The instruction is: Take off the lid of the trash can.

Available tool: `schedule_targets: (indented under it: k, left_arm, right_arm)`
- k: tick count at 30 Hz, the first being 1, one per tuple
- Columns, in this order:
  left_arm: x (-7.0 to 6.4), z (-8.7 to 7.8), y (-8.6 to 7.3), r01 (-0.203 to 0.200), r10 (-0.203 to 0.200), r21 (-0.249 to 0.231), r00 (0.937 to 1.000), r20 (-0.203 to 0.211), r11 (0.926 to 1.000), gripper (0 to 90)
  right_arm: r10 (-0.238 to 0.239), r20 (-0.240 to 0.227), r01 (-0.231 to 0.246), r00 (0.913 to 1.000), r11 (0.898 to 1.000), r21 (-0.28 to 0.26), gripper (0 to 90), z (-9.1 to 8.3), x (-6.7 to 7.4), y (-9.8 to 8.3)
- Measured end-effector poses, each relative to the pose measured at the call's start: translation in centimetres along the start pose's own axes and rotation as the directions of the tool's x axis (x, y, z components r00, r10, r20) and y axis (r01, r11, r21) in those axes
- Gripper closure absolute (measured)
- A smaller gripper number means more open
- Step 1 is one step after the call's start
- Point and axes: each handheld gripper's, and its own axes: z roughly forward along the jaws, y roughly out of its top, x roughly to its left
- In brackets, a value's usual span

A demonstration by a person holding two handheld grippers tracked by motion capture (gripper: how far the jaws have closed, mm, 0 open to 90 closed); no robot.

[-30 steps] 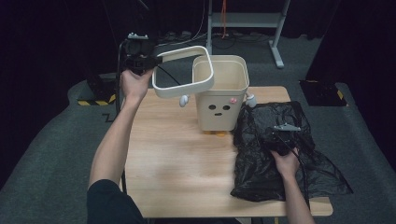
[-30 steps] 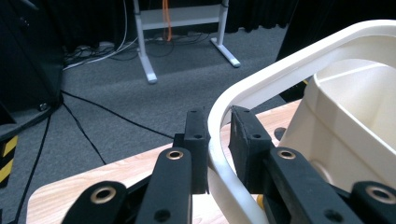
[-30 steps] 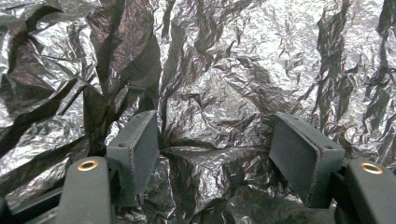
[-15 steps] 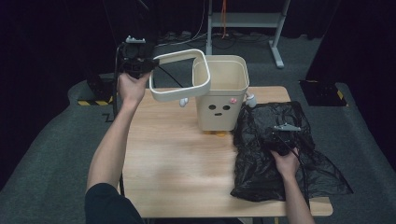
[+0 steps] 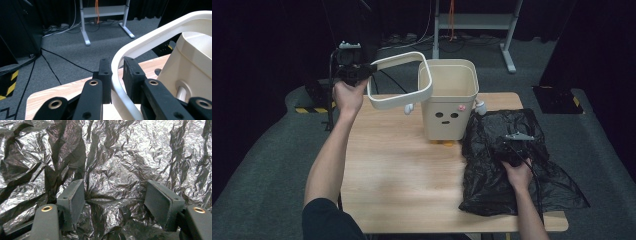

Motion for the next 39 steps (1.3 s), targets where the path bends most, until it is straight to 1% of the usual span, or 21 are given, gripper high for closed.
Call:
schedule_targets:
  k: [5, 6, 8, 9, 10, 15, 22, 29, 36, 39]
  left_arm:
    - [0.4, -0.3, -0.5, 0.010, -0.010, -0.002, 0.9999, -0.004, 0.9999, 76.9]
    - [0.5, -0.5, -0.7, 0.015, -0.015, -0.003, 0.9998, -0.013, 0.9999, 76.9]
    - [0.8, -0.7, -1.0, 0.025, -0.025, -0.009, 0.9995, -0.017, 0.9996, 76.9]
    - [0.8, -0.7, -1.0, 0.025, -0.025, -0.009, 0.9995, -0.017, 0.9996, 76.9]
    - [1.1, -0.9, -1.3, 0.034, -0.034, -0.012, 0.9992, -0.019, 0.9993, 76.9]
    - [1.8, -1.5, -1.7, 0.054, -0.055, -0.021, 0.9983, -0.021, 0.9983, 76.9]
    - [2.5, -2.3, -2.2, 0.064, -0.065, -0.031, 0.9972, -0.036, 0.9975, 76.9]
    - [3.3, -2.8, -3.0, 0.085, -0.087, -0.044, 0.9950, -0.049, 0.9954, 76.8]
    - [4.0, -3.3, -3.9, 0.106, -0.108, -0.045, 0.9924, -0.060, 0.9934, 76.8]
    - [4.3, -3.6, -4.3, 0.113, -0.116, -0.055, 0.9912, -0.063, 0.9921, 76.8]
  right_arm:
    - [0.000, 0.000, 0.000, 1.0000, 1.000, 0.000, 32.3, 0.0, 0.0, 0.0]
    - [0.000, 0.000, 0.000, 1.0000, 1.000, 0.001, 32.2, 0.0, 0.0, 0.0]
    - [-0.004, -0.001, 0.004, 1.0000, 1.000, 0.000, 32.2, 0.0, 0.0, 0.0]
    - [-0.005, -0.002, 0.005, 1.0000, 1.000, 0.000, 32.2, 0.0, 0.0, 0.0]
    - [-0.005, -0.002, 0.005, 1.0000, 1.000, 0.000, 32.2, 0.0, 0.0, 0.0]
    - [-0.005, -0.001, 0.005, 1.0000, 1.000, 0.001, 32.2, 0.0, 0.0, 0.0]
    - [-0.005, -0.001, 0.005, 1.0000, 1.000, 0.001, 32.2, 0.0, 0.0, 0.0]
    - [-0.006, -0.001, 0.006, 1.0000, 1.000, 0.001, 32.2, 0.0, 0.0, 0.0]
    - [-0.006, -0.001, 0.006, 1.0000, 1.000, 0.001, 32.2, 0.0, 0.0, 0.0]
    - [-0.007, -0.001, 0.007, 1.0000, 1.000, 0.001, 32.2, 0.0, 0.0, 0.0]
